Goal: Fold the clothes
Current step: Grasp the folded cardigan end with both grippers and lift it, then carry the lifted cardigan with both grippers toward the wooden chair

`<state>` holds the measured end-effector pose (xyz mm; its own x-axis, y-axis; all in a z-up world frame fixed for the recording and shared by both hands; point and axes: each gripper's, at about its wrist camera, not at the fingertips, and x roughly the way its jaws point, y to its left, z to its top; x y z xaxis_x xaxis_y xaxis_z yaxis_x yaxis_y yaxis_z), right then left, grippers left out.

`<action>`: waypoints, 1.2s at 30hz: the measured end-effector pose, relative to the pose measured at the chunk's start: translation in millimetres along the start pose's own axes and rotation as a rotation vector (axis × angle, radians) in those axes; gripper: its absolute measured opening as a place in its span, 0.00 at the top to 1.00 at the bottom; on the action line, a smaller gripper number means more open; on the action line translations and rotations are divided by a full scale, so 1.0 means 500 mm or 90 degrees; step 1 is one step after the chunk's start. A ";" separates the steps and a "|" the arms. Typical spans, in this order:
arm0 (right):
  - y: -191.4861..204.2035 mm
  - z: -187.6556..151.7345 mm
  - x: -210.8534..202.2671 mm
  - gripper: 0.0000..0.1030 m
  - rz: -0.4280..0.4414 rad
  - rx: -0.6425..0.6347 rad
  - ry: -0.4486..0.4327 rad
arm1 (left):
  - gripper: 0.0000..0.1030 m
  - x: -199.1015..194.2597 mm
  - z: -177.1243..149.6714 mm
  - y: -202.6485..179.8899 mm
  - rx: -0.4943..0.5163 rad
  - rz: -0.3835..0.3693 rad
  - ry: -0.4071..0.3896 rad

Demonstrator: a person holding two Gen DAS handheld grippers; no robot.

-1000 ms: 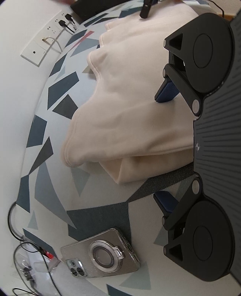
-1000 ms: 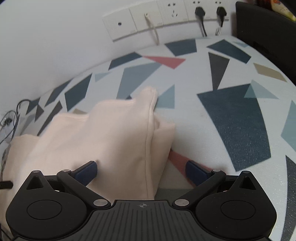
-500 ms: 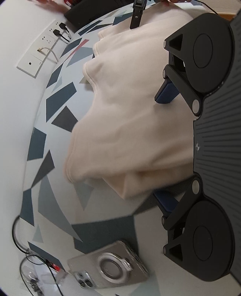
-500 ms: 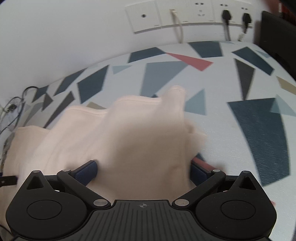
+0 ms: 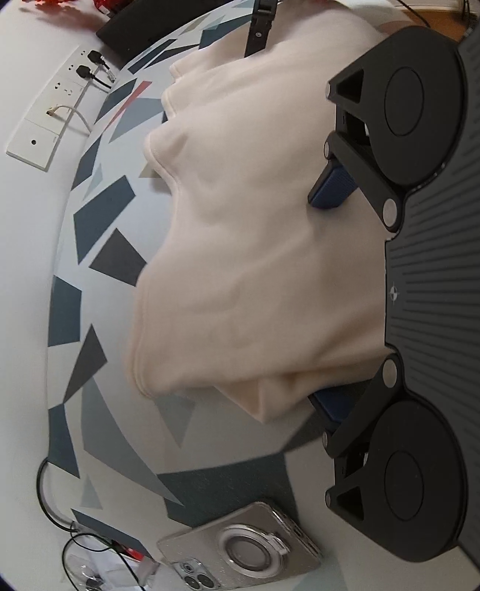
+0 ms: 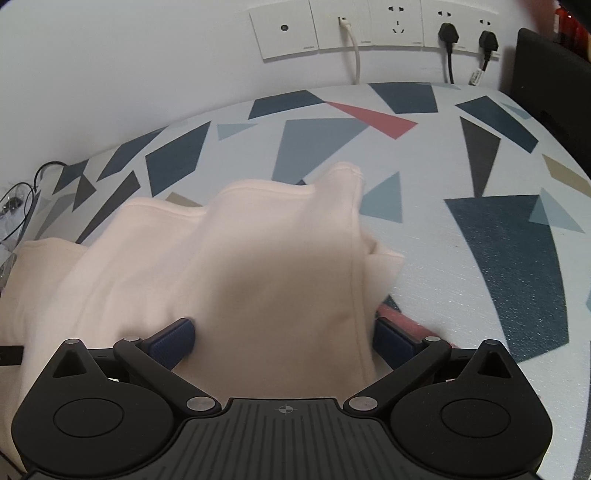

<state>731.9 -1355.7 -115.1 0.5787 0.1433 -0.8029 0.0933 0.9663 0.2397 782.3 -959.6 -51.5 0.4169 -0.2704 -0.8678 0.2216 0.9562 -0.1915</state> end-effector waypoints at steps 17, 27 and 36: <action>0.063 0.012 -0.111 0.78 0.084 -0.023 -0.133 | 0.73 -0.132 -0.021 -0.012 -0.052 0.021 -0.126; 0.103 0.026 -0.202 0.78 0.156 -0.104 -0.191 | 0.73 -0.276 -0.126 -0.043 -0.113 0.081 -0.223; 0.174 -0.043 -0.251 0.78 0.290 -0.222 -0.152 | 0.73 -0.435 -0.369 -0.081 -0.248 0.209 -0.265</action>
<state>650.2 -1285.1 -5.2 0.6671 0.5448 -0.5080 -0.4527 0.8381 0.3043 520.1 -918.6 60.5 0.7315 0.0969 -0.6750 -0.2788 0.9459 -0.1663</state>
